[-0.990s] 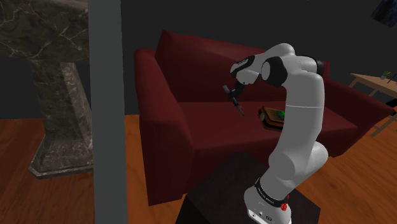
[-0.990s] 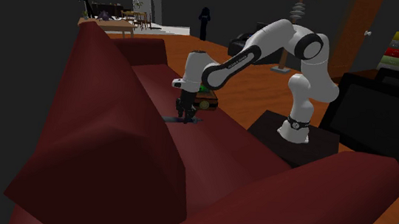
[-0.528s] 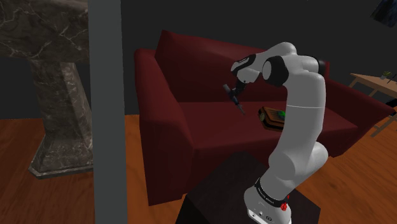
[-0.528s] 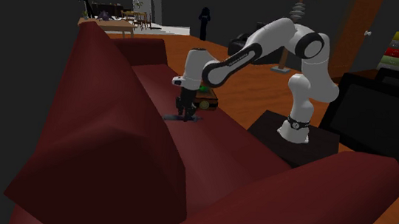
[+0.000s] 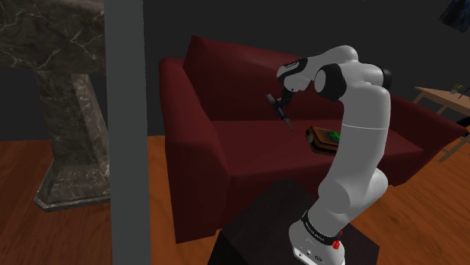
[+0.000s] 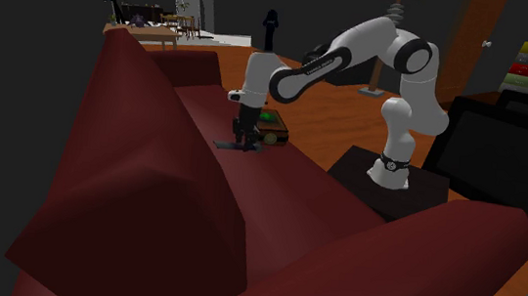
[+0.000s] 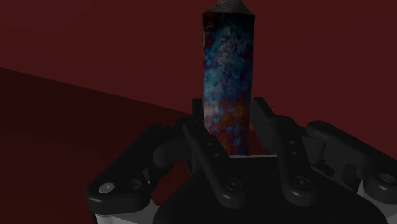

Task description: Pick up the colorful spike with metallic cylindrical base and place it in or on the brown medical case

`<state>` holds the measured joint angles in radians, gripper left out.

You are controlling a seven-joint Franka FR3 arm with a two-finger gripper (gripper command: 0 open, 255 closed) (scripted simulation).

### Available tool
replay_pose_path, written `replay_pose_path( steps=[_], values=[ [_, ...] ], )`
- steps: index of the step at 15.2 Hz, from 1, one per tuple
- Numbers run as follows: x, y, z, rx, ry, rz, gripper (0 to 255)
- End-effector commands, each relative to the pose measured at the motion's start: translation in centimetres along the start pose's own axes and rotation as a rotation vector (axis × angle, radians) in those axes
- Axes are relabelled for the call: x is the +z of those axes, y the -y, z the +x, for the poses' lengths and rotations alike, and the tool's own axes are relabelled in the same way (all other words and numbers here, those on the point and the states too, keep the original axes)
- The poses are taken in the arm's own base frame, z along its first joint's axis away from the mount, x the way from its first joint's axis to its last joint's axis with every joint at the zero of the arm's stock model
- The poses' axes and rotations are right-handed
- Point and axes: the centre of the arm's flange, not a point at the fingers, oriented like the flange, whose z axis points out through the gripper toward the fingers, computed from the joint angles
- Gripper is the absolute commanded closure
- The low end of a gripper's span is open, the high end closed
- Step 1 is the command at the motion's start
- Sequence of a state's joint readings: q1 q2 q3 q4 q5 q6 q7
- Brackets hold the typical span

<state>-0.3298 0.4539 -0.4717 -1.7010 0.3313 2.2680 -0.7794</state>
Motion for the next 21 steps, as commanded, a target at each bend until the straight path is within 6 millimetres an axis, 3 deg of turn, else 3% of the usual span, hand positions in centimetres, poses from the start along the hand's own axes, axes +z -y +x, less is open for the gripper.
replay_pose_path(
  steps=[1,21],
  values=[
    [-1.1,0.0,0.2,0.0,0.0,0.0,255],
    [-11.5,-0.6,2.1,0.0,0.0,0.0,255]
  ],
)
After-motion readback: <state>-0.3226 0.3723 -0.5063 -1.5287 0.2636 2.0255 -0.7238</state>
